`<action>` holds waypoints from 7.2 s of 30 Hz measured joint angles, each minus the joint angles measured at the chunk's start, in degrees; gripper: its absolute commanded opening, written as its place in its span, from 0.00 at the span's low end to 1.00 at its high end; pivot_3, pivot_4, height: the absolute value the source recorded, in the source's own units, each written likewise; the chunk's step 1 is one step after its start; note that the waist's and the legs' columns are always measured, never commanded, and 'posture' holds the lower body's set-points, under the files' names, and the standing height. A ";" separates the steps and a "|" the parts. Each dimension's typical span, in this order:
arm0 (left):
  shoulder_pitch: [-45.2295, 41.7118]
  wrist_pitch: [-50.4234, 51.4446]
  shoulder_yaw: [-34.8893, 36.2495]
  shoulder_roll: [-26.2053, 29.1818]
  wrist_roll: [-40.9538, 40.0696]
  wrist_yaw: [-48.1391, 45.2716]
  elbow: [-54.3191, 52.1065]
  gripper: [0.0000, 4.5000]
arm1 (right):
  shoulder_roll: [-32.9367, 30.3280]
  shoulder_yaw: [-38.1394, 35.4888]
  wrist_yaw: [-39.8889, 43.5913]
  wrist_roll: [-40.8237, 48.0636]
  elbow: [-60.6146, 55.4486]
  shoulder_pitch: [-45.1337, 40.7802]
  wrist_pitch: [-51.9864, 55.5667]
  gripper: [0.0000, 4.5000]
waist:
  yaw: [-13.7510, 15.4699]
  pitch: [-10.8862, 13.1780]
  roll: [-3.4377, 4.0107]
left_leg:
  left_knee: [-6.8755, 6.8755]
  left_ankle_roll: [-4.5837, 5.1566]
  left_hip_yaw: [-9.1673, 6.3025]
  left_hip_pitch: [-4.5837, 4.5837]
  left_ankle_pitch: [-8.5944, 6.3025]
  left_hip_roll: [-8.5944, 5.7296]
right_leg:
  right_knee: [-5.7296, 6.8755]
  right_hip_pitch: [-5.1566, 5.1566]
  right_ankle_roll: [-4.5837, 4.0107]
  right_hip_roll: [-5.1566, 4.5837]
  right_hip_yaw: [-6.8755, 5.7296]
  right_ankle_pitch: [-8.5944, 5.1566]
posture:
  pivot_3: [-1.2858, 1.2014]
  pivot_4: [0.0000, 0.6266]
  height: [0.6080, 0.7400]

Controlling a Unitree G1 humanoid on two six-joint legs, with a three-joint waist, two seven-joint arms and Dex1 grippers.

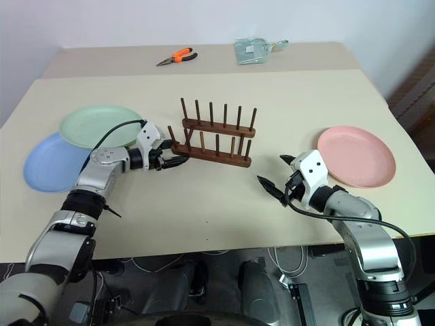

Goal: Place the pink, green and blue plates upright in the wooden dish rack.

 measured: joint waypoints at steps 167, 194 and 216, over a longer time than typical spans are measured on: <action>15.28 39.94 41.40 -11.47 -16.92 69.42 -53.05 1.00 | -3.41 14.04 2.37 10.44 -1.47 -30.48 1.21 0.95 | 1.20 -0.57 0.09 | 0.20 0.17 -0.01 -0.09 -0.09 0.10 | -0.52 0.12 0.21 0.03 -0.25 0.57 | 0.52 0.24 1.00; 6.36 45.06 37.29 -12.92 -32.95 64.71 -53.08 0.01 | -1.04 21.05 3.87 -7.30 -1.68 -30.51 -5.65 1.00 | 0.90 -0.57 -0.17 | 0.14 -0.18 -0.01 -0.07 0.09 0.05 | -0.49 0.09 0.20 0.00 -0.31 0.58 | 0.52 0.24 1.00; -0.92 55.74 28.35 -14.21 -40.02 66.74 -58.82 0.46 | 4.52 34.93 -5.50 -48.52 20.96 -42.79 -29.85 0.00 | -0.17 -0.55 -0.20 | 0.13 -0.44 -0.03 -0.04 0.29 0.05 | -0.39 0.09 0.21 0.13 -0.46 0.59 | 0.52 0.24 1.00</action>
